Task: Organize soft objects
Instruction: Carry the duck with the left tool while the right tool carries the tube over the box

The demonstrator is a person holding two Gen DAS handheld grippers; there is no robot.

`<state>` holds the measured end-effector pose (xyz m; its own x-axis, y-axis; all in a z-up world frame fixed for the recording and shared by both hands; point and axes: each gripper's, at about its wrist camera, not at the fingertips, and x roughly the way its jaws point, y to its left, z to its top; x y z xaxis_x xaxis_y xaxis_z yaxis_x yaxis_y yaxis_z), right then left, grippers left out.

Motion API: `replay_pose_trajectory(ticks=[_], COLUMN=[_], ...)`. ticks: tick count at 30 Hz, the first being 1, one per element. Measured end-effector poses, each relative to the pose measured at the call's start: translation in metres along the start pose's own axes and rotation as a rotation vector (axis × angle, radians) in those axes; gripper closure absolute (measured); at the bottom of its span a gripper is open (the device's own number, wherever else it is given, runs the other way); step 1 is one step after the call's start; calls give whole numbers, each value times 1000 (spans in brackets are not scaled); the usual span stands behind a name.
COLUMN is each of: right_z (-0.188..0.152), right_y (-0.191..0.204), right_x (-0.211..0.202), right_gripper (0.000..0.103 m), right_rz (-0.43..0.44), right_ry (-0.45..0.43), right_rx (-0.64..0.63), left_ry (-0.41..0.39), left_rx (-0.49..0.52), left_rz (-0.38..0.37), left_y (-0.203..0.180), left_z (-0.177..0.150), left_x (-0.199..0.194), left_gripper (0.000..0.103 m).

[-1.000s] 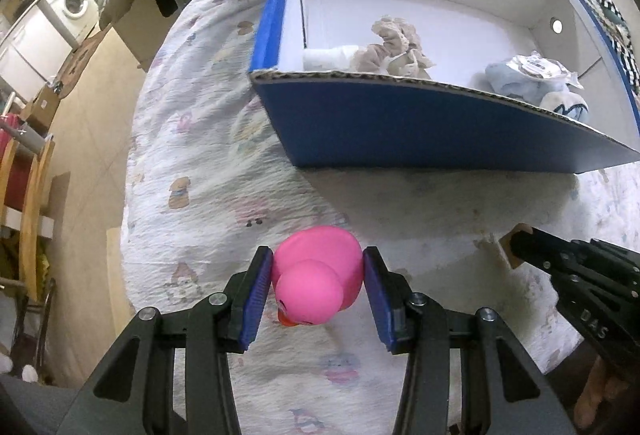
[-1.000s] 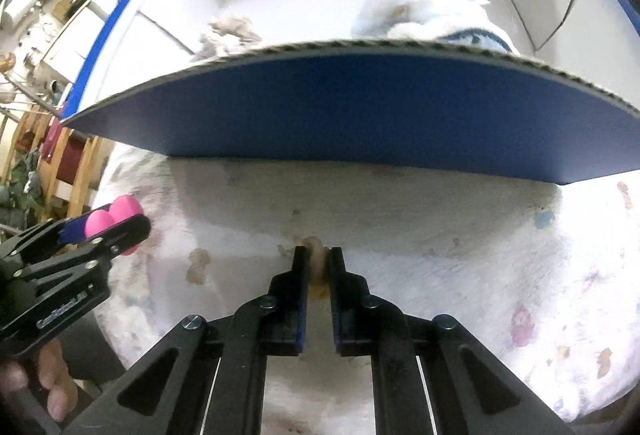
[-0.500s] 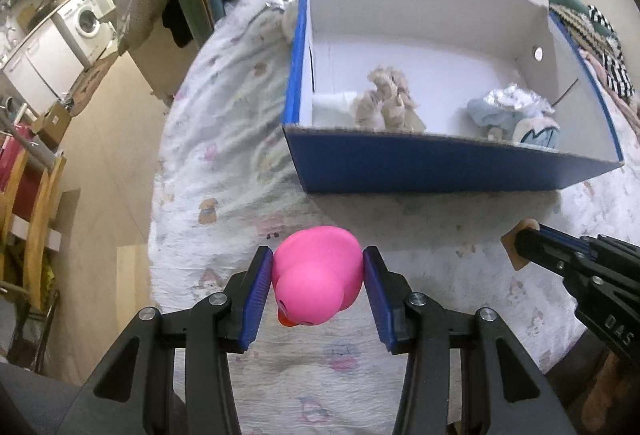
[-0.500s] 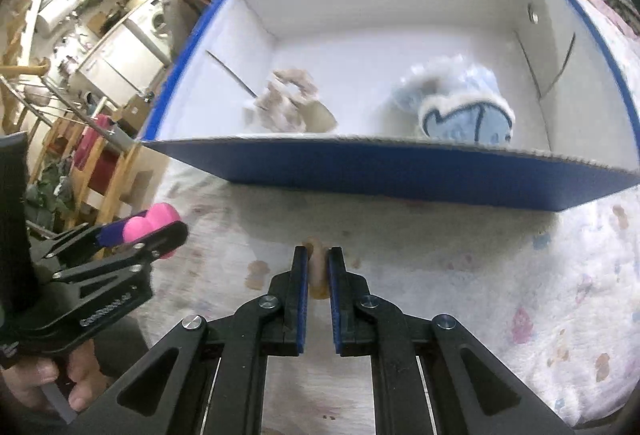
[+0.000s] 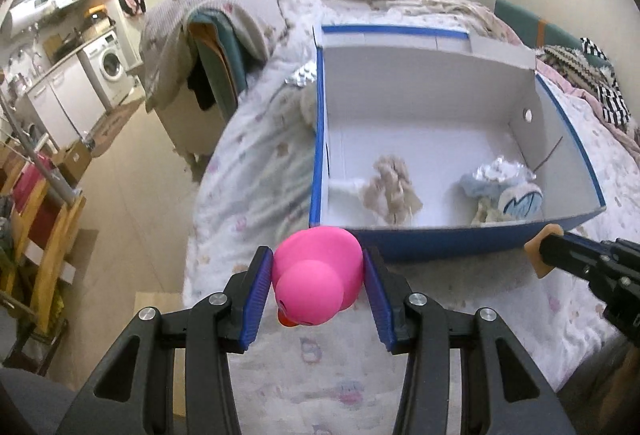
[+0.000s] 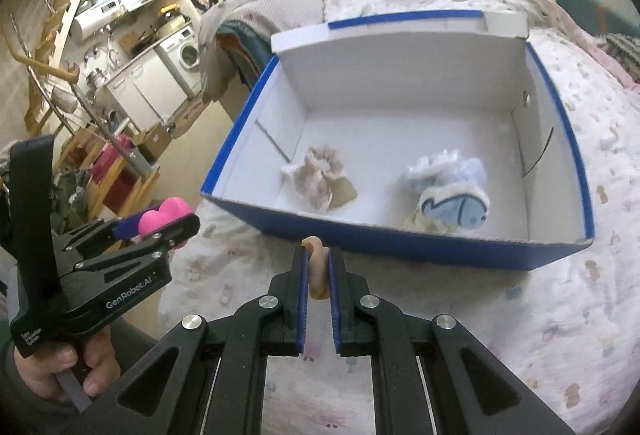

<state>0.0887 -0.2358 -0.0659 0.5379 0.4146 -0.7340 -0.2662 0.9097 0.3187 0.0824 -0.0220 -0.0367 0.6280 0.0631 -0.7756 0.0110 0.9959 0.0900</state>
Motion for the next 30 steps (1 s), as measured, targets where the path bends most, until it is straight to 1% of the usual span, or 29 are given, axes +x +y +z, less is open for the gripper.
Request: replay_pose_trajectory(ticks=[7,12,18,22,24,25,28,30], right_z=[27,51,75,87,90,89,83,79], right_y=[-7,-15,-27,-37,-42,-44,-47,-45], right_x=[-19,-16,-4,11,21,25,41,50], right_gripper=[92,92,92,92,91,91,91,91], right_rz=[-2,-21,-43,-47,-39,-37,-34,-32], right_ry=[-76,-107,-118,-115,-105,-100,-62,-35], right_rx=[8,6,-18,-11,9,19,48,40], left_ry=[-42,-51,-64,-54,-35,-28,21,35], left_rx=[-3,10,49,68,66,65,75,89], left_rz=[-22,-35,-25,-26,-44,-48,-20,-41], left_y=[-3,-12,-24,-31,-31,-31,-36,-41], left_z=[34,70,98,103,97,94,88,88], left_x=[-8,2,20,41,56,61,84,92], left_gripper=[61,61,61,61,61,61,61,61])
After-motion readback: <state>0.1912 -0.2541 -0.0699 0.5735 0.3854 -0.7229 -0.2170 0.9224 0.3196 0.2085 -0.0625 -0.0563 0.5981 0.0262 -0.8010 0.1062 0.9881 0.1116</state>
